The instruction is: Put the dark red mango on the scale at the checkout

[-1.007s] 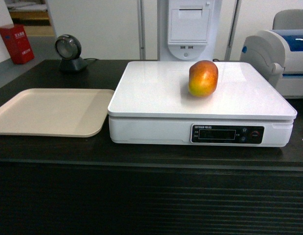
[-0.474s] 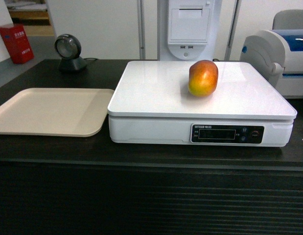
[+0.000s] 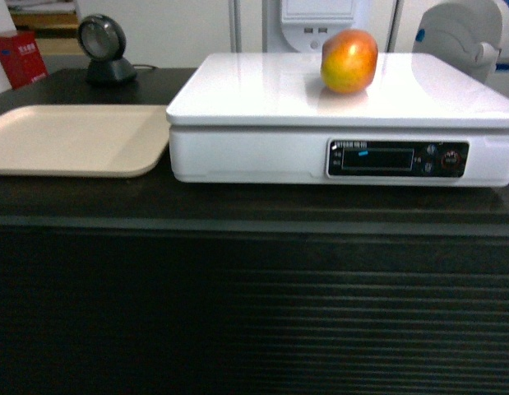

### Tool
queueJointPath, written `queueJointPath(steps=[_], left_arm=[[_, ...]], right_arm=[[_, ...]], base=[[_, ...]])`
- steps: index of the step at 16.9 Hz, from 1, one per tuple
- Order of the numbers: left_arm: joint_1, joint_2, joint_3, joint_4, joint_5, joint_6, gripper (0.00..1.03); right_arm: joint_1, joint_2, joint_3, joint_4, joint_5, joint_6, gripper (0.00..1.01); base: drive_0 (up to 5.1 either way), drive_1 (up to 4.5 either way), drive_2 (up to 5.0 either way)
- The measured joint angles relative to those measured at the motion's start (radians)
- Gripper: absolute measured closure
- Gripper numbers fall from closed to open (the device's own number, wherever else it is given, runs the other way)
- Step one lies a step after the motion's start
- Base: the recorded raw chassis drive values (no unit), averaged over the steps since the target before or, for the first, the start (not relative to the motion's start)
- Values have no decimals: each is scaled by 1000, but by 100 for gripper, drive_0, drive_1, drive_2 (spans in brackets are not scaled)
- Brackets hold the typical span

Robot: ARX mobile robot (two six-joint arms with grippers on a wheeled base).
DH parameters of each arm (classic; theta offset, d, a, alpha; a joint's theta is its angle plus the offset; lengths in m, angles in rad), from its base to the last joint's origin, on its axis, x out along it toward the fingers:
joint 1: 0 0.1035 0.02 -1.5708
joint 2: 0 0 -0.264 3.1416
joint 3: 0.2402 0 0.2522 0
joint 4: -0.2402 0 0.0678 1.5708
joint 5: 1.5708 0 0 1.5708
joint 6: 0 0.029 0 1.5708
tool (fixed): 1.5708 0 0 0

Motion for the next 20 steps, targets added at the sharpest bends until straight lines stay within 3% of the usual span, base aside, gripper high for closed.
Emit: queueJointPath(steps=[20], left_arm=[[0,0,0,0,0,1,5]], right_arm=[[0,0,0,1,0,0,3]], base=[[0,0,0]])
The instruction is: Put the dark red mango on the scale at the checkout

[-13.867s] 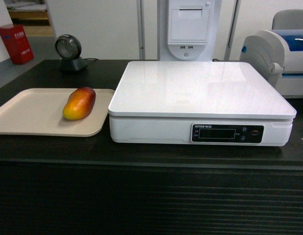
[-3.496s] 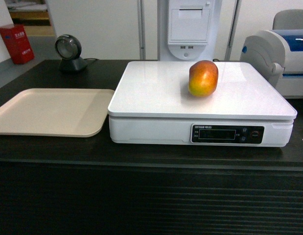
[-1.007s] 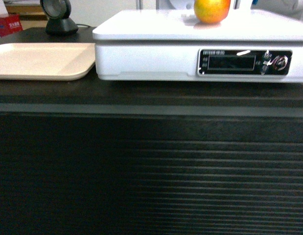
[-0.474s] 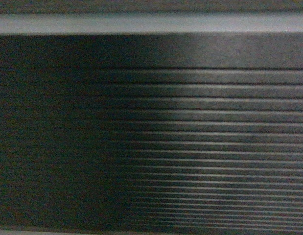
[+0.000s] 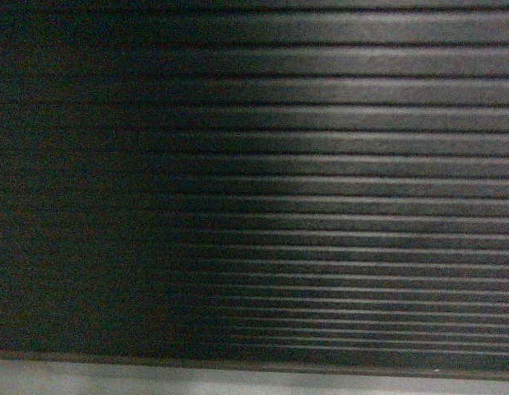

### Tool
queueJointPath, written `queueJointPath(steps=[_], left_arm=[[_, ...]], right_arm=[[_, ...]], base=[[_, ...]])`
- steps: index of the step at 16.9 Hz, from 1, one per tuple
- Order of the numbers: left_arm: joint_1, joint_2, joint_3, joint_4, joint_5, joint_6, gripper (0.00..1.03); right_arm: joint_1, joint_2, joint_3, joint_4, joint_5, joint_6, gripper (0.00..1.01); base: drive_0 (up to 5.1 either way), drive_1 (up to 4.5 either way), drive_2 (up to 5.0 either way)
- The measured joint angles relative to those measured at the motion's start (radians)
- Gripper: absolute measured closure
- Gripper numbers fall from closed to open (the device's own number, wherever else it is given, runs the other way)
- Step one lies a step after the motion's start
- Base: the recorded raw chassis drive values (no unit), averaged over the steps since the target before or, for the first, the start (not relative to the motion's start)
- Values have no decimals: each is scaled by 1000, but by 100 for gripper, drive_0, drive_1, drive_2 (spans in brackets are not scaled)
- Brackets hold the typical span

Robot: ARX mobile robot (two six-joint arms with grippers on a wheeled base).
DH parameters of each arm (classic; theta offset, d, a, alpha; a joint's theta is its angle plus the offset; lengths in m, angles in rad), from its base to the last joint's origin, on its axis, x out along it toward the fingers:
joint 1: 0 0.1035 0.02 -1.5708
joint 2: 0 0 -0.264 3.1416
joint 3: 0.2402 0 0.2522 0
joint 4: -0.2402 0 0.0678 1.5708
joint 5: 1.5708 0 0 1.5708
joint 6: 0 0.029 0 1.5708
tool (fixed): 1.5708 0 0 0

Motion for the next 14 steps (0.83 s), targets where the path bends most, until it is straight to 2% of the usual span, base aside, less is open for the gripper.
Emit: queueJointPath(steps=[14], left_arm=[[0,0,0,-3,0,0,5]], right_arm=[[0,0,0,-2,0,0,3]], base=[[0,0,0]])
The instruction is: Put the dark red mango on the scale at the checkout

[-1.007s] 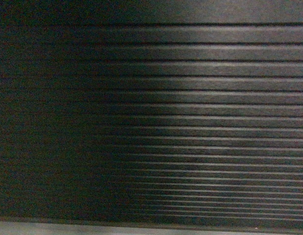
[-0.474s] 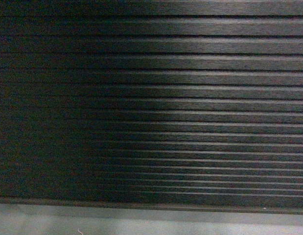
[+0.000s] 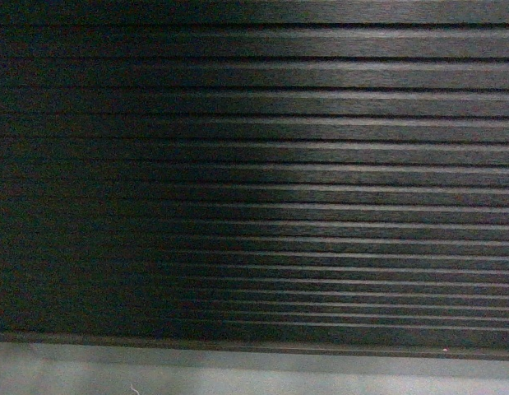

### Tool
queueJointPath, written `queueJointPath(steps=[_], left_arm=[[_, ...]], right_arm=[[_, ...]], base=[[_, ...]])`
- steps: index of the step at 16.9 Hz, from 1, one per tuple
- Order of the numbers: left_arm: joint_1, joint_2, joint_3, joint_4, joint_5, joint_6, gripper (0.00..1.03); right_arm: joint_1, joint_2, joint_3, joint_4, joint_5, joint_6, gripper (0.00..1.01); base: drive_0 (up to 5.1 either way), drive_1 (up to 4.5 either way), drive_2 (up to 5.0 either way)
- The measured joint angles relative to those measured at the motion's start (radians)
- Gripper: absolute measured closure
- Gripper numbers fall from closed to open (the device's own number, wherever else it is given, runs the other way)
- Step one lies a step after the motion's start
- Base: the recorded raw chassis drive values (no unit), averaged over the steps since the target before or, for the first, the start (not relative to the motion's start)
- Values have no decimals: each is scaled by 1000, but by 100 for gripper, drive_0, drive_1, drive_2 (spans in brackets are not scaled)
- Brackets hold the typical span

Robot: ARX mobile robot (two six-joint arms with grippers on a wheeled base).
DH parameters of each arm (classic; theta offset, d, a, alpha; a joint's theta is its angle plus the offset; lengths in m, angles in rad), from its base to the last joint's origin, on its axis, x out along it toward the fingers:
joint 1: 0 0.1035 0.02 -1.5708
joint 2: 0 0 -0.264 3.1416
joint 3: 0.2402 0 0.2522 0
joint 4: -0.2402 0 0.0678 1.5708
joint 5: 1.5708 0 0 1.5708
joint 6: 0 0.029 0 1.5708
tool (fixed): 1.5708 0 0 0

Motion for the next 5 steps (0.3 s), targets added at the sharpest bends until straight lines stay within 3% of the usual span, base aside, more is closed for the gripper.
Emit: queueJointPath(steps=[5], left_arm=[[0,0,0,0,0,0,5]], right_arm=[[0,0,0,0,0,0,3]], base=[[0,0,0]])
